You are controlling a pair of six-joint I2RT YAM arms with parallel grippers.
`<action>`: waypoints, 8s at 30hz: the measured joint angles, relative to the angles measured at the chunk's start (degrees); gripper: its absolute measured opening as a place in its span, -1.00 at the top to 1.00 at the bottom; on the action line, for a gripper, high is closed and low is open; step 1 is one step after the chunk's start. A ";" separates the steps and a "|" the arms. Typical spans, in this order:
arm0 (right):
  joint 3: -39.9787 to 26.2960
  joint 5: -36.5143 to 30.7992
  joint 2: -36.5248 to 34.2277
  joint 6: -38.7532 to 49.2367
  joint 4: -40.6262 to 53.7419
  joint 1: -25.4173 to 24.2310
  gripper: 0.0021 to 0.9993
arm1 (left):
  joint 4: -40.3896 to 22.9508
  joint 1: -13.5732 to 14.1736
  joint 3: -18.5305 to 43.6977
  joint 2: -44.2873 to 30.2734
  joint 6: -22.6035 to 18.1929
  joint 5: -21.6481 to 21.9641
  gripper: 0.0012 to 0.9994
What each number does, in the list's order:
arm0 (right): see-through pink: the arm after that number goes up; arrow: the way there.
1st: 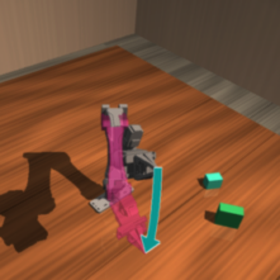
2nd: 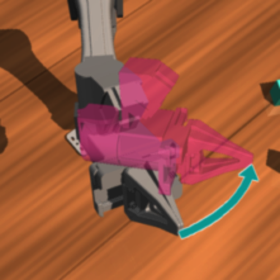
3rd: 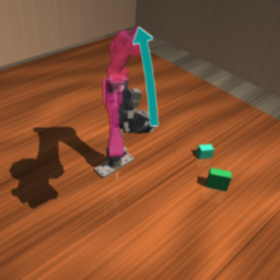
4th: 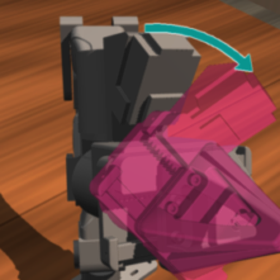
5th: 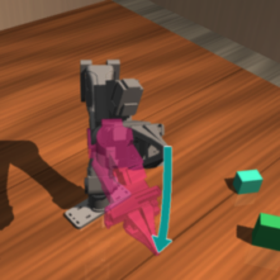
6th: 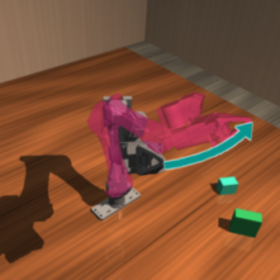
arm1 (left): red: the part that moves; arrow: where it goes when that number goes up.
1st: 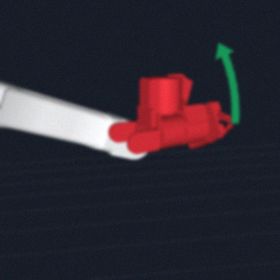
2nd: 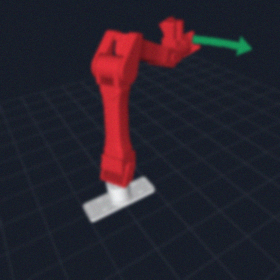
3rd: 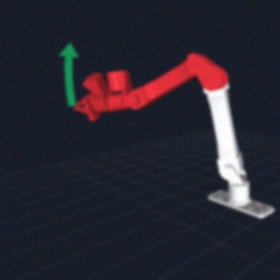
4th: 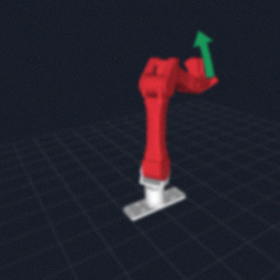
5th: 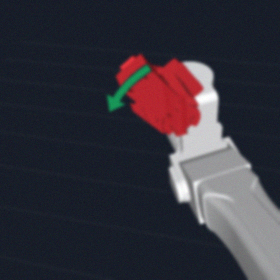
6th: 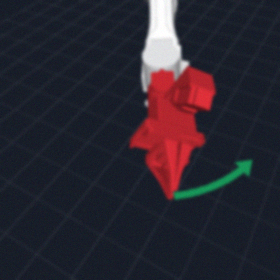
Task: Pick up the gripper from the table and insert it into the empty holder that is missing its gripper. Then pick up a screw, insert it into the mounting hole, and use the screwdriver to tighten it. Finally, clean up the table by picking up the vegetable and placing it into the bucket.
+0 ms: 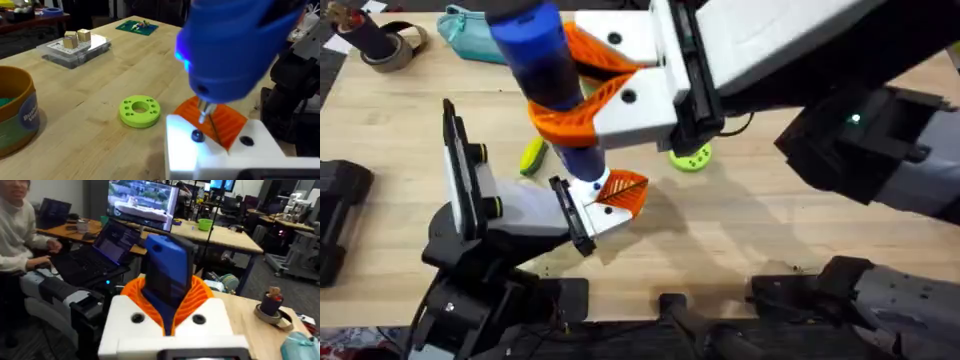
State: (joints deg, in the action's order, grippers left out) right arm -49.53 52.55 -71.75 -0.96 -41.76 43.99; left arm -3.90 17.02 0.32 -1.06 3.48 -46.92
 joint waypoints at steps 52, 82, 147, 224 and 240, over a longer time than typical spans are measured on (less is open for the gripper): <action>1.92 -2.83 0.00 -2.48 0.11 -0.07 0.91 | 0.00 0.00 0.00 0.00 0.01 0.00 0.97; 2.07 -3.20 -0.74 -2.41 0.57 -0.07 0.91 | 0.00 0.00 0.00 0.00 0.01 0.02 0.97; -25.43 -20.25 -1.99 16.75 52.58 0.22 0.91 | 0.02 0.00 0.00 0.00 -0.02 0.09 0.97; -27.65 -27.29 -1.99 21.85 52.09 1.31 0.92 | 0.00 0.00 0.00 0.00 0.01 0.09 0.97; -27.65 -27.29 -1.99 21.85 52.09 1.31 0.92 | 0.00 0.00 0.00 0.00 0.01 0.09 0.97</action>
State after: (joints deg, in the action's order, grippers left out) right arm -77.19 25.26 -73.73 20.88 10.33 45.30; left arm -3.90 17.02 0.32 -1.06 3.49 -46.83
